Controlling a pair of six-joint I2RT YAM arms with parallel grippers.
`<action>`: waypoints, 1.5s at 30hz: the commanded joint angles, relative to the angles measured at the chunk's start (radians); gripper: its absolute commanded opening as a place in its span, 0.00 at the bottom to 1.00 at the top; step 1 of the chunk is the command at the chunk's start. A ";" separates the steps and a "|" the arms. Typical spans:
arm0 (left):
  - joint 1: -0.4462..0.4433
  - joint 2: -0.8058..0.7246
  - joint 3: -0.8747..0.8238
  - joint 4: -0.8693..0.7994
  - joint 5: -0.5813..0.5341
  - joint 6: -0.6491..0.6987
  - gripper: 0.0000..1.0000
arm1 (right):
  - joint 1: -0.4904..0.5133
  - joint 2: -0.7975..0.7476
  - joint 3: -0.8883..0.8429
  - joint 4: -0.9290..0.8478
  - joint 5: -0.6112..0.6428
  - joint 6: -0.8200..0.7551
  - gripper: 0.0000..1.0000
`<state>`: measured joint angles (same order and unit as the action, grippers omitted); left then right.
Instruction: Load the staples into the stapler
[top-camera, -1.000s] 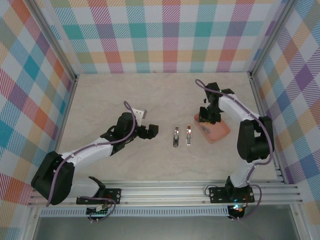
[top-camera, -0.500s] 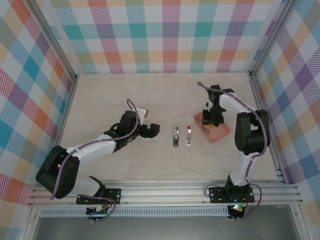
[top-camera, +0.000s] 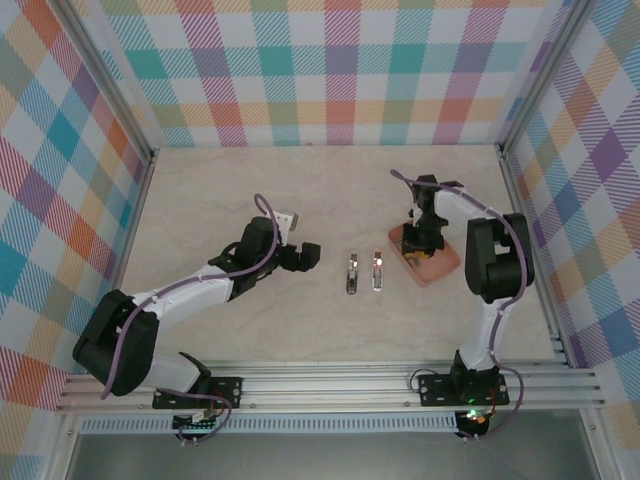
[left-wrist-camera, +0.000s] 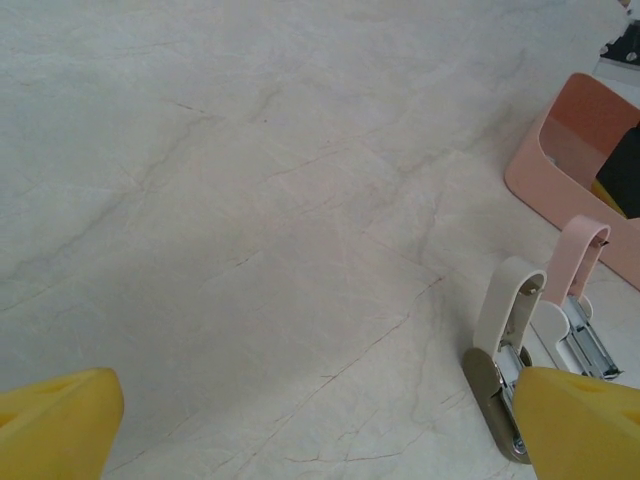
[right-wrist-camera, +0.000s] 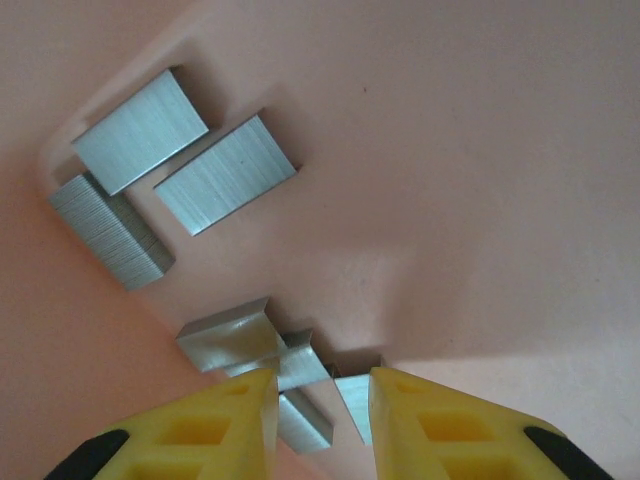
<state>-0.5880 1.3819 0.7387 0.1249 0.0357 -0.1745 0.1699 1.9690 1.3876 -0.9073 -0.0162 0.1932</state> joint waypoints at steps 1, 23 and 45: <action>-0.012 -0.003 0.019 -0.022 -0.026 -0.016 1.00 | -0.007 0.007 -0.002 0.000 0.001 -0.016 0.30; -0.026 -0.006 0.021 -0.046 -0.040 -0.019 1.00 | -0.021 -0.093 -0.072 0.022 0.024 -0.003 0.31; -0.076 0.032 0.091 -0.091 -0.083 -0.020 1.00 | -0.029 -0.019 -0.088 0.049 0.053 -0.021 0.28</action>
<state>-0.6498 1.3949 0.7967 0.0502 -0.0288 -0.1902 0.1532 1.9247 1.3022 -0.8467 0.0170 0.1928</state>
